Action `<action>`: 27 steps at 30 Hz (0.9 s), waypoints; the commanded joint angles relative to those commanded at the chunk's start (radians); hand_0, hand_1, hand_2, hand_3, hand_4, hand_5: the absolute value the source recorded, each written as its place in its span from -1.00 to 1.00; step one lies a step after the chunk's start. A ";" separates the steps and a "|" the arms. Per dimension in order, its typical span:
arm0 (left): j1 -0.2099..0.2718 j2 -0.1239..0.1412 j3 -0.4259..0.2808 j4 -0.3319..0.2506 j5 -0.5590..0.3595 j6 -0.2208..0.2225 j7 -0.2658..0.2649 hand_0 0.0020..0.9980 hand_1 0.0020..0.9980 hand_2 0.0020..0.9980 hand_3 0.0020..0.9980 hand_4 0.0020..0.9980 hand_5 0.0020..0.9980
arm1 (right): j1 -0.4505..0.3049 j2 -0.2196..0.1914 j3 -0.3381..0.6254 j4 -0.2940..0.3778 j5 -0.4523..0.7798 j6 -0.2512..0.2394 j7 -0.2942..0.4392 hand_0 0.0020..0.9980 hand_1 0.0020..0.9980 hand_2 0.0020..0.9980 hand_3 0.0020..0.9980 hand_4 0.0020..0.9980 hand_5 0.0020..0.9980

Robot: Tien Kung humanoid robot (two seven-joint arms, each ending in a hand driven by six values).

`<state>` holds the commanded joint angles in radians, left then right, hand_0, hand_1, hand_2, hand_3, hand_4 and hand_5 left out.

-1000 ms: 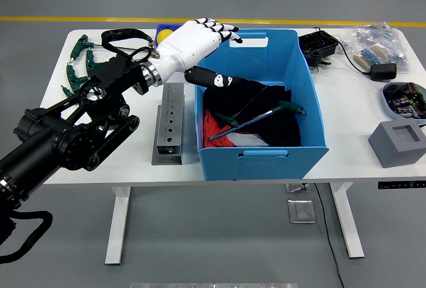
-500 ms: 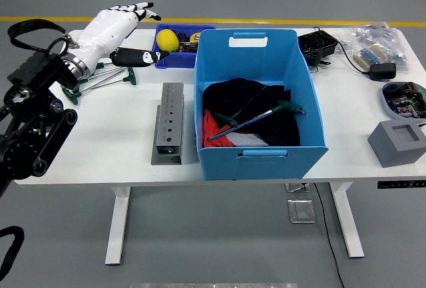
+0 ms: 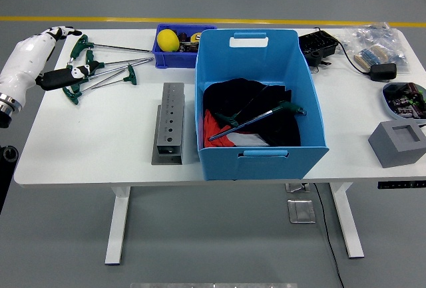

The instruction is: Lift tool from toolbox,place it in box,lift tool from toolbox,place it in box

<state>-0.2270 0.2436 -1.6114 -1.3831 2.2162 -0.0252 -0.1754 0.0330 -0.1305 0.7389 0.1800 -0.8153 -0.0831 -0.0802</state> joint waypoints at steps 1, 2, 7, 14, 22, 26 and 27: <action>0.027 -0.009 -0.010 -0.018 -0.004 0.000 -0.010 0.54 0.53 0.73 0.58 0.66 0.32 | -0.001 0.001 0.000 0.000 0.001 0.000 0.000 0.38 0.35 0.50 0.22 0.73 0.38; 0.051 -0.023 -0.021 -0.034 -0.005 -0.002 -0.019 0.54 0.53 0.73 0.58 0.66 0.32 | -0.001 0.002 -0.001 0.000 0.003 0.000 -0.001 0.38 0.35 0.50 0.22 0.73 0.38; 0.127 -0.095 -0.063 -0.090 -0.040 0.032 -0.055 0.56 0.51 0.70 0.39 0.47 0.08 | -0.002 0.004 -0.024 0.000 0.019 -0.001 0.000 0.37 0.35 0.49 0.21 0.72 0.38; 0.169 -0.136 -0.021 -0.040 -0.263 0.136 -0.116 0.58 0.49 0.67 0.28 0.45 0.01 | 0.001 0.005 -0.020 0.000 0.014 0.000 -0.003 0.37 0.34 0.49 0.20 0.72 0.38; 0.212 -0.178 0.054 -0.024 -0.595 0.138 -0.119 0.56 0.46 0.64 0.25 0.43 -0.05 | 0.006 0.001 -0.042 0.000 0.067 0.001 0.002 0.37 0.34 0.48 0.20 0.71 0.38; 0.198 -0.179 0.063 -0.021 -0.770 0.096 -0.113 0.56 0.47 0.63 0.26 0.46 -0.11 | 0.006 0.001 -0.030 0.000 0.082 0.002 0.006 0.37 0.34 0.49 0.20 0.71 0.38; 0.196 -0.179 0.062 -0.022 -0.809 0.087 -0.110 0.56 0.47 0.63 0.26 0.46 -0.11 | 0.006 0.001 -0.027 0.000 0.081 0.004 0.006 0.37 0.34 0.49 0.20 0.71 0.38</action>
<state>-0.0314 0.0650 -1.5493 -1.4049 1.4069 0.0615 -0.2851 0.0386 -0.1294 0.7120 0.1800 -0.7346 -0.0795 -0.0740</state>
